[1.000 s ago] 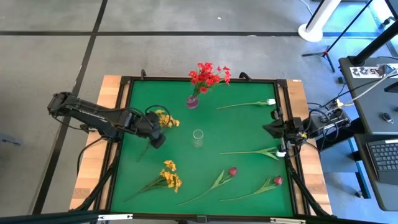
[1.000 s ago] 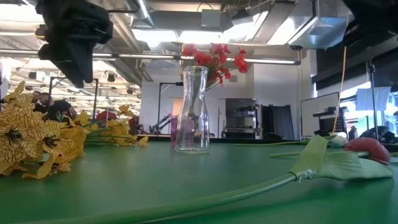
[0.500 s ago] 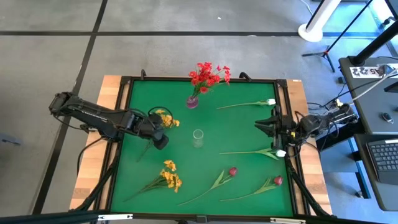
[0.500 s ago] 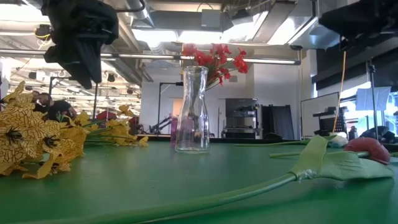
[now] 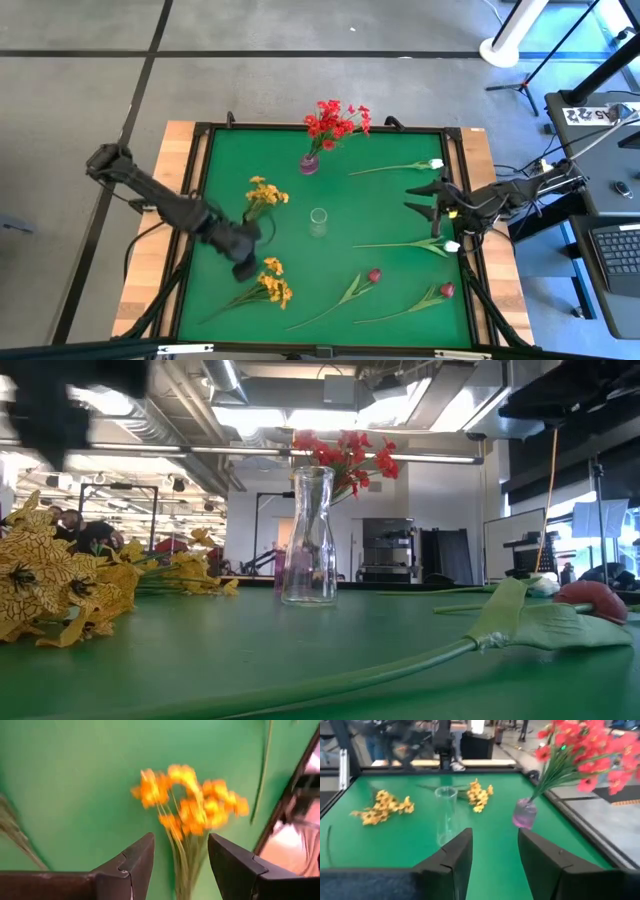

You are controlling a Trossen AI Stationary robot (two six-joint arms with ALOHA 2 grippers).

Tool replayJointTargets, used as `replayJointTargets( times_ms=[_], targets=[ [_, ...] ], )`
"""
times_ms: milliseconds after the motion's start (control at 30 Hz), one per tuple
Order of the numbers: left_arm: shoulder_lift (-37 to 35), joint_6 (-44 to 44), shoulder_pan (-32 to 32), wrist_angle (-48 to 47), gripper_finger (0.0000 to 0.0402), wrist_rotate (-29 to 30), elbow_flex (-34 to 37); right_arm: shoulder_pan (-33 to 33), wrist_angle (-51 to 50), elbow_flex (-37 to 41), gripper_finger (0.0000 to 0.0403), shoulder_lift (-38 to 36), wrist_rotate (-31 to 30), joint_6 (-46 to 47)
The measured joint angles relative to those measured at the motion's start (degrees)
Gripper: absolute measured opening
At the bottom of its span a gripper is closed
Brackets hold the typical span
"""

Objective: Sort flowers into vase by color
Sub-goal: Put the bottom yellow flowers into the transparent vase

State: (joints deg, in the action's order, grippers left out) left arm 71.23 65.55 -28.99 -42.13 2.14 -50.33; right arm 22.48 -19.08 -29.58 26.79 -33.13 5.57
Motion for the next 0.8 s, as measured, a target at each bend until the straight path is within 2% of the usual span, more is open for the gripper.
replayJointTargets(
  times_ms=[167,400,700,800],
  targets=[
    [5.61,9.19,-9.36,2.79,0.0179,0.03,0.0,-0.01,2.33,-0.13,0.0158,-0.56,-5.54,-0.43],
    [15.87,18.12,-16.7,8.34,0.0179,-0.68,0.0,0.0,5.48,-0.18,0.0158,-0.57,-7.41,-1.53],
    [23.77,23.7,-15.7,7.78,0.0177,-1.08,-0.09,0.0,6.14,-0.18,0.0158,-0.55,-6.82,-1.47],
    [24.1,24.24,-14.02,7.75,0.0156,-2.36,-0.2,0.0,6.12,-0.18,0.0158,-0.55,-6.79,-1.43]
  ],
)
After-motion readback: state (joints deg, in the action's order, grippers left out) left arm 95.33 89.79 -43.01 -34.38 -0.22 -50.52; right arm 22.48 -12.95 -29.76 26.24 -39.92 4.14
